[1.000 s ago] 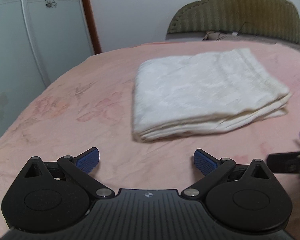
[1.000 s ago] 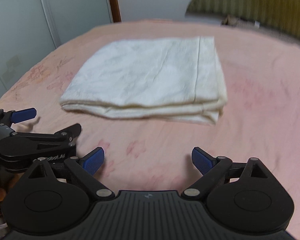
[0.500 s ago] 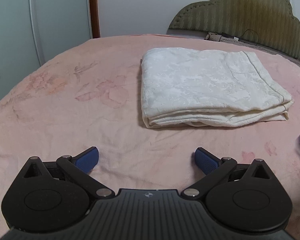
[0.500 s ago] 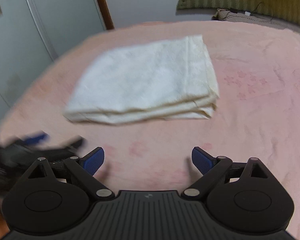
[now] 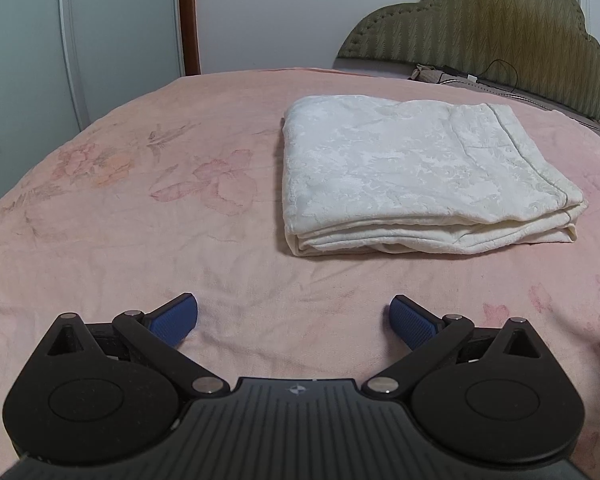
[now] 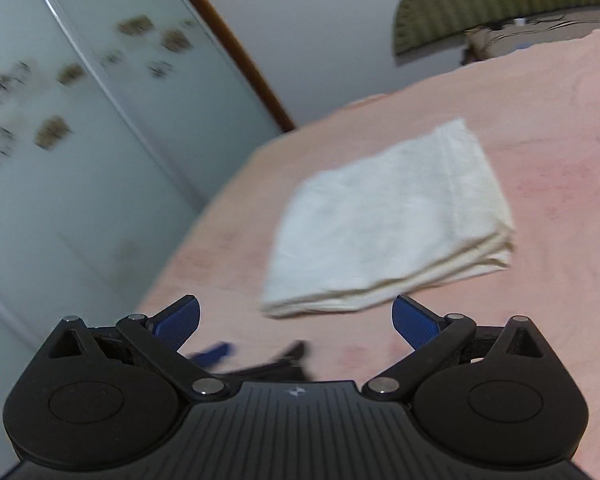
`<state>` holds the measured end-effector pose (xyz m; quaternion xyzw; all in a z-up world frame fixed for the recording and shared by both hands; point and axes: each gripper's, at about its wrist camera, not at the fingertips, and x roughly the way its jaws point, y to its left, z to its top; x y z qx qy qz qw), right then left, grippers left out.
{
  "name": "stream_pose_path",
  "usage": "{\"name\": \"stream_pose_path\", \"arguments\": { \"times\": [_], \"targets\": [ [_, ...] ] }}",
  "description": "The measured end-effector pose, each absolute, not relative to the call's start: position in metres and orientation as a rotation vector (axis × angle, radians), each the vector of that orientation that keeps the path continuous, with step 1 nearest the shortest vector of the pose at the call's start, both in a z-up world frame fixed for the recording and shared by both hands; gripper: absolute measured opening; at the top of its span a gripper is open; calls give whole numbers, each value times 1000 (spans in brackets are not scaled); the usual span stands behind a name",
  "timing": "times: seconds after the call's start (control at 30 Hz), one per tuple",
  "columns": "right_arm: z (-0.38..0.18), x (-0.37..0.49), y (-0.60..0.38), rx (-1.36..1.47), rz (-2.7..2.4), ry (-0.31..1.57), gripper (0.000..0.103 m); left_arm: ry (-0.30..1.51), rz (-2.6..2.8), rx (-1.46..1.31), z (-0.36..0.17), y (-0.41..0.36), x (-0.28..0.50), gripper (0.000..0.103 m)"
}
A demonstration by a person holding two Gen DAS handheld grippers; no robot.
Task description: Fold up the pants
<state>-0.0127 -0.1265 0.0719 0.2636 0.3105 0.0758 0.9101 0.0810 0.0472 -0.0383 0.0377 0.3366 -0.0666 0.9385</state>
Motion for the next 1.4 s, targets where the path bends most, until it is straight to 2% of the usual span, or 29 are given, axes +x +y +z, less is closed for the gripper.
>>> {"name": "stream_pose_path", "arguments": {
  "times": [0.23, 0.37, 0.47, 1.4],
  "targets": [
    [17, 10, -122, 187, -136, 685, 103, 687, -136, 77, -38, 47, 81, 103],
    [-11, 16, -127, 161, -139, 746, 103, 687, -136, 77, -38, 47, 81, 103],
    [-21, 15, -123, 101, -150, 720, 103, 687, -136, 77, -38, 47, 81, 103],
    [-23, 14, -123, 128, -216, 713, 103, 684, -97, 50, -37, 44, 76, 103]
  ]
}}
